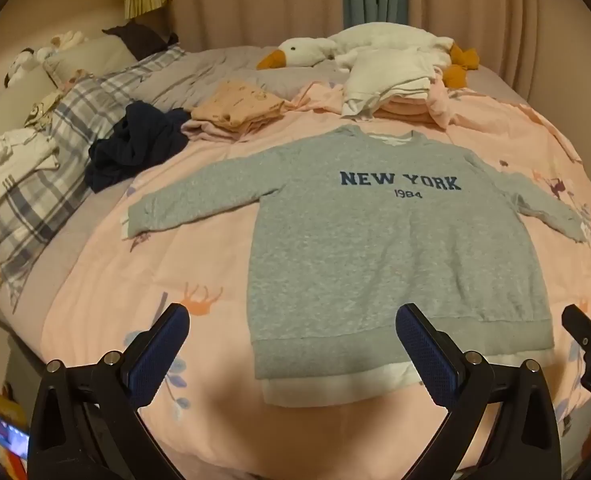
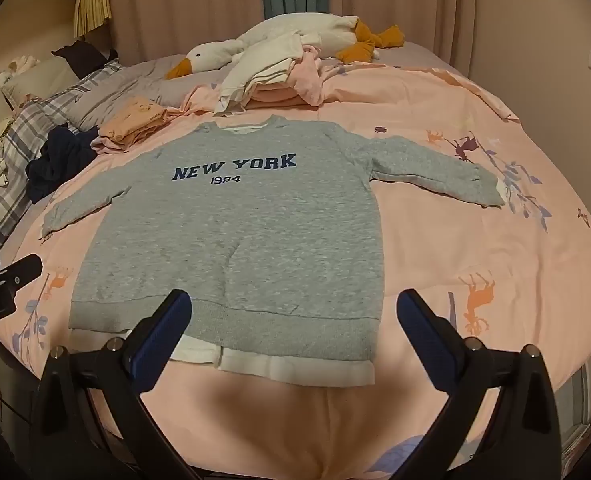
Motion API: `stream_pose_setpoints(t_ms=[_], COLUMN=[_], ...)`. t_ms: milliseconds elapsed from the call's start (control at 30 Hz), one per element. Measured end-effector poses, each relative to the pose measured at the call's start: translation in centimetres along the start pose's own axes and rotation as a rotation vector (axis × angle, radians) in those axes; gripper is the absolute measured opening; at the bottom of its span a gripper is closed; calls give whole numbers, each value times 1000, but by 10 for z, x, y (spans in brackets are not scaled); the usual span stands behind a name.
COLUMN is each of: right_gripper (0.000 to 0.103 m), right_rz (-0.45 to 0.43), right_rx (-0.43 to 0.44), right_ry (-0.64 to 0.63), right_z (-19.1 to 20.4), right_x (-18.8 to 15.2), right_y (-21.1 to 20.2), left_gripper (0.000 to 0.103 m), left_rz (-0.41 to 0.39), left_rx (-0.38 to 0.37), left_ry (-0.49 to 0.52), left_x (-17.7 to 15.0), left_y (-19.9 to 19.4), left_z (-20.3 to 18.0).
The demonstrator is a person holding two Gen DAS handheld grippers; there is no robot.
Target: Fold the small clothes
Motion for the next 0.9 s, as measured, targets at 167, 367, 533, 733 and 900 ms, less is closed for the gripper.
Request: stream_pose_setpoints(t_ms=[167,367,533,733,900], right_gripper=[103,103,103,103,103], right_rz=[6,5,0,3,3], right_rx=[4,8,8,1,2], right_ry=[-6,-9,-14,-23,-27], right_z=[1,4,6,9,9], right_x=[0,-2,-2,-2,-2], right_y=[-2,-1,-6,-6,-5], left_gripper=[102,102,102,102,102], left_rz=[11,-5,-6,-5,-3], left_rx=[5,-32,-39,-43,-44], left_ry=[22,20,23,24,25], left_x=[3,-1,-1,-1,0], left_y=[0,-4,-6,-7,-9], left_z=[-6,-8,-8,-9,-10])
Point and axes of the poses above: each gripper's, at about its wrist camera, not at the fingertips, and y roughly the way its jaws point, z to its left, x to its top, the point moved 7 cm from there along y, roughly the way its jaws point, and after that the axes turned 5 degrees about x, right-handed, at the moved point
